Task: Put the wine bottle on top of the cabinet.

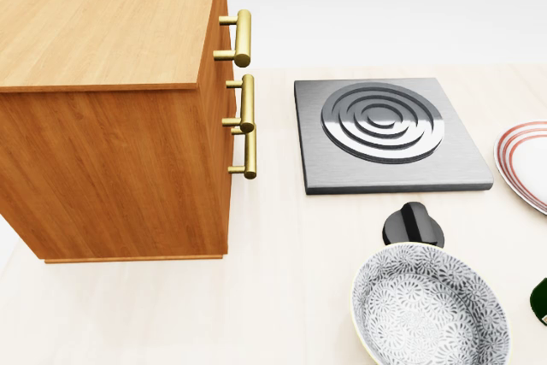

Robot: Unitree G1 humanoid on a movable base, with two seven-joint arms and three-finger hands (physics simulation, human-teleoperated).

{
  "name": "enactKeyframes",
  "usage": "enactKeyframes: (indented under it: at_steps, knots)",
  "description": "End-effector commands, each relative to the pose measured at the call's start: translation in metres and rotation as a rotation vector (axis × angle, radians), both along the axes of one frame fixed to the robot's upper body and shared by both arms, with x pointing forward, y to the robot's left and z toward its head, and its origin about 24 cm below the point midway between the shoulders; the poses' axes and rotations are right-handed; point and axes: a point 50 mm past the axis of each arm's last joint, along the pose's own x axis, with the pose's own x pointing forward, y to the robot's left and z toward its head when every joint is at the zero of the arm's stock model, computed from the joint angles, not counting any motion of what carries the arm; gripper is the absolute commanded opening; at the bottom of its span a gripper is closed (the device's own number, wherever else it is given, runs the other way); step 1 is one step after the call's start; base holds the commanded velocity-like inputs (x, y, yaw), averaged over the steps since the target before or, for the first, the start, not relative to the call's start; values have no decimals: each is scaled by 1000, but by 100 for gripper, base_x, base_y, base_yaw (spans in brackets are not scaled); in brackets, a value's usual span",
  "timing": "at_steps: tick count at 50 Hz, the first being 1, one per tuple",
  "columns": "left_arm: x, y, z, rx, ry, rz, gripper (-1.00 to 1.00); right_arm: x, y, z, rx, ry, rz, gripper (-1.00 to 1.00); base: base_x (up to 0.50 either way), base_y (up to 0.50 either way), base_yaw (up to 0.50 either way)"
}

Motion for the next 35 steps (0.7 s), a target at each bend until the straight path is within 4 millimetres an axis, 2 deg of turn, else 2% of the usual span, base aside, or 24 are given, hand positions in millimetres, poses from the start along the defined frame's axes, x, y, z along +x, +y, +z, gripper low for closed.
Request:
enactKeyframes:
  at_steps: [1,9,16,27,35]
  knots:
    - [0,0,0,1,-1,1,100,4,-3,-15,48,54,-10,100,0,0,0]
    - [0,0,0,0,-1,1,100,8,-5,-22,69,83,-14,100,0,0,0]
    - [0,0,0,-2,2,0,100,12,-6,-17,70,69,-19,100,0,0,0]
    - [1,0,-2,-6,7,0,100,13,-11,-31,136,101,-39,100,0,0,0]
    - [2,0,-3,-7,12,0,100,16,-13,-33,145,116,-46,100,0,0,0]
